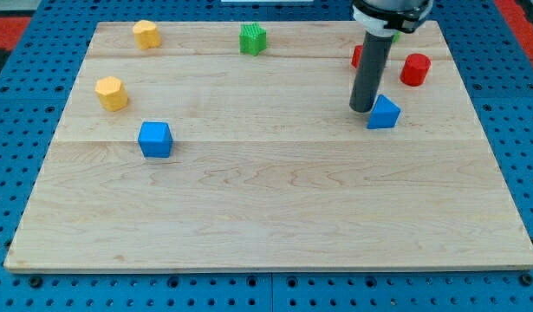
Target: Drag the red circle to the bottom right corner
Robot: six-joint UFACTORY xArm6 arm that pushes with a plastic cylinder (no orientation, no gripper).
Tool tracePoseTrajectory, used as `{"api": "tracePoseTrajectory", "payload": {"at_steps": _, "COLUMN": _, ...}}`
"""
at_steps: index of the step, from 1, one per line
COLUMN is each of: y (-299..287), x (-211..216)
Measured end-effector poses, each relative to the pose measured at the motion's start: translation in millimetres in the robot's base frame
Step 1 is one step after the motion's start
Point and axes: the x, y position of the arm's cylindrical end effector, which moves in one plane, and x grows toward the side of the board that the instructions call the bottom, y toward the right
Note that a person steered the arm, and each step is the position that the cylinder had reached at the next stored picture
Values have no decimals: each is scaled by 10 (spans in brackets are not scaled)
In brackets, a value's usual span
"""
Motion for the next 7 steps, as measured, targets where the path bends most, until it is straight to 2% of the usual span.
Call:
{"api": "tracePoseTrajectory", "payload": {"at_steps": 1, "y": 76, "x": -230}}
{"api": "tracePoseTrajectory", "payload": {"at_steps": 2, "y": 624, "x": -203}}
{"api": "tracePoseTrajectory", "payload": {"at_steps": 3, "y": 1431, "x": -202}}
{"api": "tracePoseTrajectory", "payload": {"at_steps": 4, "y": 1755, "x": -599}}
{"api": "tracePoseTrajectory", "payload": {"at_steps": 5, "y": 1486, "x": -1289}}
{"api": "tracePoseTrajectory", "payload": {"at_steps": 6, "y": 1065, "x": -1476}}
{"api": "tracePoseTrajectory", "payload": {"at_steps": 7, "y": 1065, "x": -1328}}
